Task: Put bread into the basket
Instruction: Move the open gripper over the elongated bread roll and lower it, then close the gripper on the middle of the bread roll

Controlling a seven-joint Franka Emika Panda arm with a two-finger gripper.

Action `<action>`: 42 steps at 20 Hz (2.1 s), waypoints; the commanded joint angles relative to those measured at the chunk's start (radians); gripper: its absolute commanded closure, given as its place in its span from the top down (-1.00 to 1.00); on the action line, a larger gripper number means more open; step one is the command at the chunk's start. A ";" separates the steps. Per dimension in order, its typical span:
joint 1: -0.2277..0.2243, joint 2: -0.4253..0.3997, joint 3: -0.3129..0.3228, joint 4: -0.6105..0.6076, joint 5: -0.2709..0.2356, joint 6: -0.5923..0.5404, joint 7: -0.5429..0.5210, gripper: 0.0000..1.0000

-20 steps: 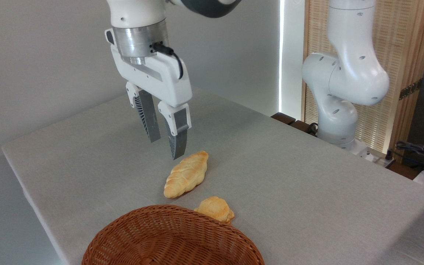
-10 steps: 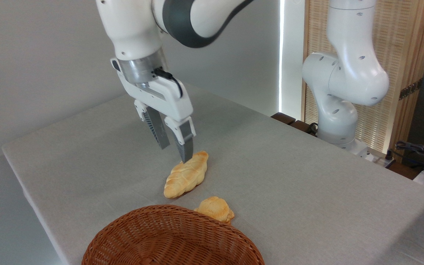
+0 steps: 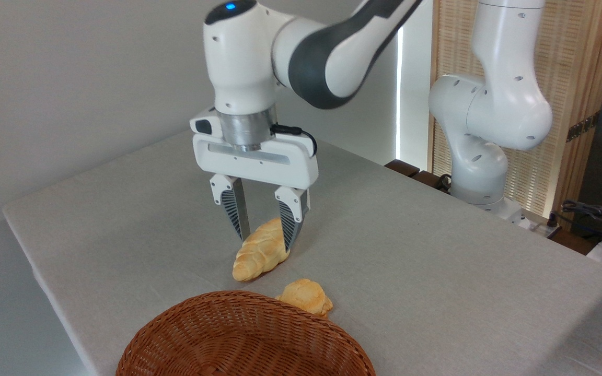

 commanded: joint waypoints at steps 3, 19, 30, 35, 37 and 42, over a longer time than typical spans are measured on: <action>-0.042 -0.013 0.002 -0.047 -0.026 0.073 -0.035 1.00; -0.060 0.035 -0.017 -0.044 0.070 0.054 -0.012 1.00; -0.062 0.038 -0.023 -0.042 0.095 0.030 0.034 0.55; -0.063 0.035 -0.023 -0.040 0.095 0.027 0.094 -0.24; -0.062 0.035 -0.023 -0.037 0.095 0.027 0.094 -0.20; -0.063 0.035 -0.023 -0.034 0.095 0.027 0.096 -0.19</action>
